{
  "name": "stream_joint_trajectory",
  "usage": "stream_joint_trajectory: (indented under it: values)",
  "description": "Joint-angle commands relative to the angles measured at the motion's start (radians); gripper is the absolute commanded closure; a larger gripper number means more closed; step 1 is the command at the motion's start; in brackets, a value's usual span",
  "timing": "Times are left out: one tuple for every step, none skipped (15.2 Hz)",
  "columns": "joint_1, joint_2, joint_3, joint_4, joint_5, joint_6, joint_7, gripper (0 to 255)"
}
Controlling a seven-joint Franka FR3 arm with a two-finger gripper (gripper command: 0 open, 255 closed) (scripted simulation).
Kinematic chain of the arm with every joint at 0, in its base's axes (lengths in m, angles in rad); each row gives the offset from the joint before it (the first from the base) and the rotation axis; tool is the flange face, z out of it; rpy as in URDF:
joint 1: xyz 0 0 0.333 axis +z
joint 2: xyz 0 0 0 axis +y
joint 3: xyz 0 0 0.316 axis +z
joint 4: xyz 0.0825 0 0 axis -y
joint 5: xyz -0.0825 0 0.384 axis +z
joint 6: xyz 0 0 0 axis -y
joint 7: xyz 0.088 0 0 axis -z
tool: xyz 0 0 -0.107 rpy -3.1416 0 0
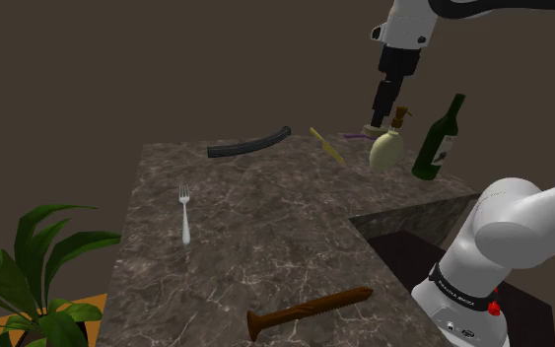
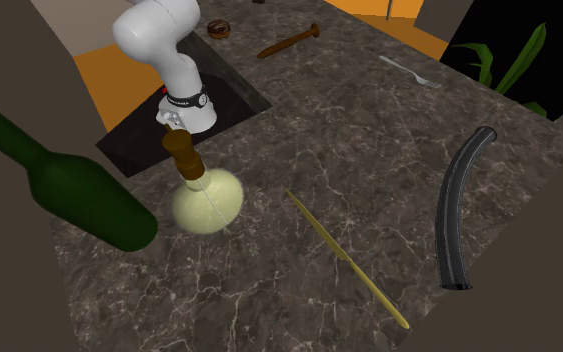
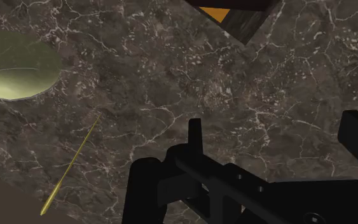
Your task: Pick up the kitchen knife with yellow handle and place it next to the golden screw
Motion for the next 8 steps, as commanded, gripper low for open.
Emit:
stream_joint_trajectory:
  values:
    - [0.000,0.000,0.000,0.000,0.000,0.000,0.000,0]
    - [-0.009,0.031,-0.005,0.004,-0.004,0.024,0.006,0]
    - [-0.019,0.062,-0.011,0.008,-0.008,0.048,0.013,0]
    - [-0.028,0.093,-0.016,0.014,-0.012,0.072,0.019,0]
    - [-0.037,0.125,-0.022,0.021,-0.016,0.094,0.026,0]
    - [-0.046,0.158,-0.028,0.029,-0.020,0.116,0.032,0]
    - [-0.054,0.190,-0.034,0.039,-0.023,0.137,0.038,0]
    - [-0.063,0.223,-0.039,0.049,-0.026,0.157,0.045,0]
